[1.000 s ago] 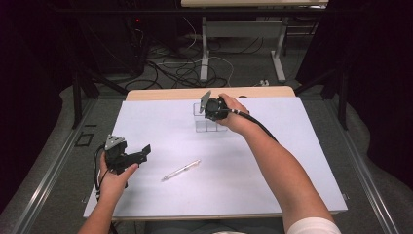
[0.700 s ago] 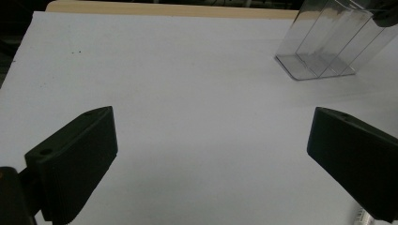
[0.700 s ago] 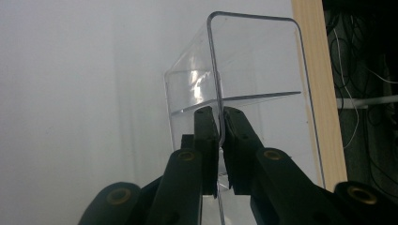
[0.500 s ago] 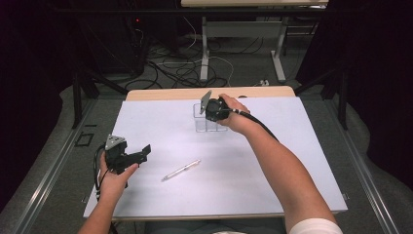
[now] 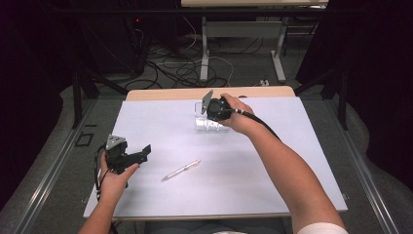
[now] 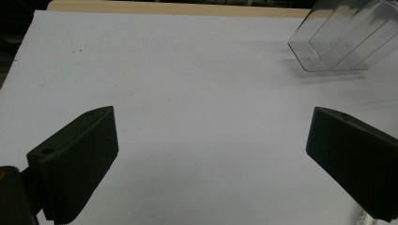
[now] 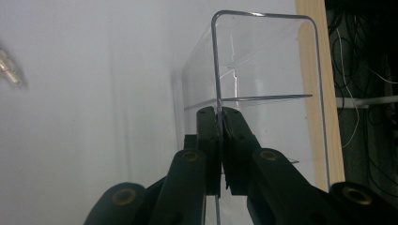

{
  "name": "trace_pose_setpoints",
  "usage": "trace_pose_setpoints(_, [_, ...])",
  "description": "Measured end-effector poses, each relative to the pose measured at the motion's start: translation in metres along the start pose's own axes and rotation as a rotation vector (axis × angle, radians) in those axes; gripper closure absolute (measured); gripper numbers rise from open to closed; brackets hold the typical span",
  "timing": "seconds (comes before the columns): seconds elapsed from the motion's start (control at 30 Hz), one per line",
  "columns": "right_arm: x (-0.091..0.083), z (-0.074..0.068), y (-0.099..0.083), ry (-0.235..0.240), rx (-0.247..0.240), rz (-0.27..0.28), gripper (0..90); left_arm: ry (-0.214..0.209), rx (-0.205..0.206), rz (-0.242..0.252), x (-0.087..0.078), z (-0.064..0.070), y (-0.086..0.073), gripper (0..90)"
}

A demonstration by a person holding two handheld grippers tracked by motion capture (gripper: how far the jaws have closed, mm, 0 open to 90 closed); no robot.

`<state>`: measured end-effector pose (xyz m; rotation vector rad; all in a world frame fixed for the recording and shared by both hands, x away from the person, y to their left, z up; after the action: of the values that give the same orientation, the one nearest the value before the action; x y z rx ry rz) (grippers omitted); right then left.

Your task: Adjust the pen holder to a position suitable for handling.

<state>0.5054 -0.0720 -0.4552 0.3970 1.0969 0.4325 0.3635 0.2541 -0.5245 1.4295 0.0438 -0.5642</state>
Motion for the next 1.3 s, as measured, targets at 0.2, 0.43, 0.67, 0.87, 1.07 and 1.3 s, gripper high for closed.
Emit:
trace_pose_setpoints(0.2, [-0.006, -0.005, 0.002, 0.024, -0.004, 0.003, 86.8, 0.001, 0.006, -0.001, 0.0, 0.001, 0.0, 2.8])
trace_pose_setpoints(0.43, [-0.01, -0.011, 0.0, 0.034, 0.002, -0.01, 86.7, 0.0, 0.011, -0.002, 0.0, 0.001, 0.0, 2.8])
trace_pose_setpoints(0.67, [-0.011, -0.019, 0.001, 0.059, 0.003, -0.006, 86.6, 0.0, 0.011, -0.004, 0.001, 0.001, 0.0, 2.8])
trace_pose_setpoints(0.87, [-0.011, -0.027, 0.005, 0.07, 0.015, -0.018, 86.4, 0.001, 0.012, -0.006, 0.002, 0.002, 0.0, 2.8])
trace_pose_setpoints(1.07, [-0.012, -0.031, 0.007, 0.072, 0.028, -0.027, 86.2, -0.001, 0.013, -0.008, 0.002, 0.002, 0.0, 2.8])
trace_pose_setpoints(1.3, [-0.008, -0.031, 0.006, 0.083, 0.028, -0.024, 85.8, -0.001, 0.014, -0.008, 0.002, 0.002, -0.001, 2.8])
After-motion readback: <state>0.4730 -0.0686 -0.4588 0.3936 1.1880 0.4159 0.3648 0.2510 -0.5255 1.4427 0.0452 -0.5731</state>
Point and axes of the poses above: each handheld gripper's, and its own axes: x roughly forward along the jaws, y roughly out of its top, z roughly to its right, the point moved 1 cm from there along x, roughly forward along the jaws, and after that the axes turned 10 degrees about z, right-handed, at the moved point
